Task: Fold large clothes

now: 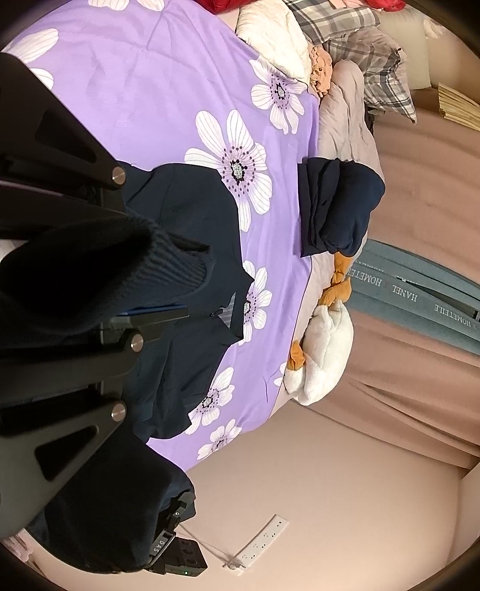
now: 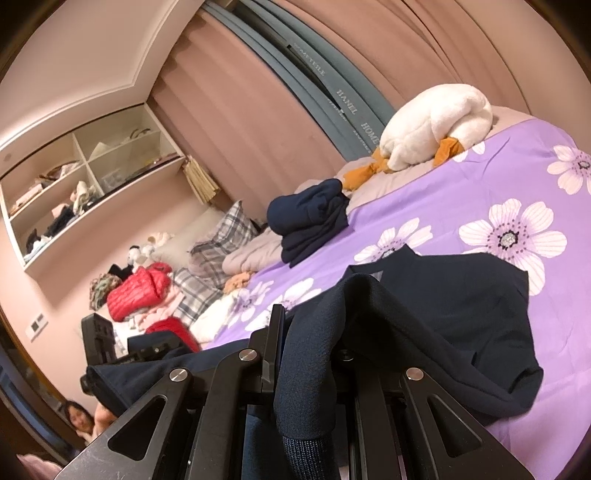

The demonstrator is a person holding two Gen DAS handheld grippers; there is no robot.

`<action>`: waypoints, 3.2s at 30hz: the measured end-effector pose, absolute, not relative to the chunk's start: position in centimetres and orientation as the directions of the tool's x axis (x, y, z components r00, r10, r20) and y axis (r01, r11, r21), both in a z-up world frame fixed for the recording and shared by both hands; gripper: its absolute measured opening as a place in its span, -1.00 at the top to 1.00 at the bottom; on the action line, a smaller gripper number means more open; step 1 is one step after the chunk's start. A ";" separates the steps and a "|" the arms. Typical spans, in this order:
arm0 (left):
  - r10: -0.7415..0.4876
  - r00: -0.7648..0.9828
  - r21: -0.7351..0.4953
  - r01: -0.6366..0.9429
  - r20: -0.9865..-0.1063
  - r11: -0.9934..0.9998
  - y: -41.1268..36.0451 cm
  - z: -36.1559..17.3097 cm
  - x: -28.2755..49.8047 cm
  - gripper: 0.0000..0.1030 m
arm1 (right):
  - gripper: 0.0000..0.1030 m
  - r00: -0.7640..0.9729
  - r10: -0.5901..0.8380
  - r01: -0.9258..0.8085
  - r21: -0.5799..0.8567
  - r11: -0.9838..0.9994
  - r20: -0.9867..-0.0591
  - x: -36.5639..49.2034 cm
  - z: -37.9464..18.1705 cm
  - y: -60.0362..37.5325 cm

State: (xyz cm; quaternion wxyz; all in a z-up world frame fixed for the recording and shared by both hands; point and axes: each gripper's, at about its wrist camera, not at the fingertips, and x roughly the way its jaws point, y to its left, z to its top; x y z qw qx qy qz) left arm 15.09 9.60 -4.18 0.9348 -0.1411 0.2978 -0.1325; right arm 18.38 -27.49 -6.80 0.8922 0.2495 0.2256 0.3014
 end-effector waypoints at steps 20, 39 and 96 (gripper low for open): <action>-0.298 0.790 -0.332 0.127 -0.536 0.935 10.2 -4.8 18.1 0.78 | 0.76 0.735 0.611 -0.374 0.576 0.726 -0.293 21.6 -7.2 -27.3; -0.259 0.788 -0.358 0.052 -0.558 0.932 11.5 -5.7 21.9 0.77 | 0.76 0.752 0.572 -0.317 0.581 0.750 -0.328 24.4 -7.8 -27.8; -0.038 0.560 -0.207 -0.243 -0.828 0.948 12.8 -17.1 42.7 0.72 | 0.76 0.684 0.386 0.013 0.539 0.842 -0.620 39.0 -15.9 -30.2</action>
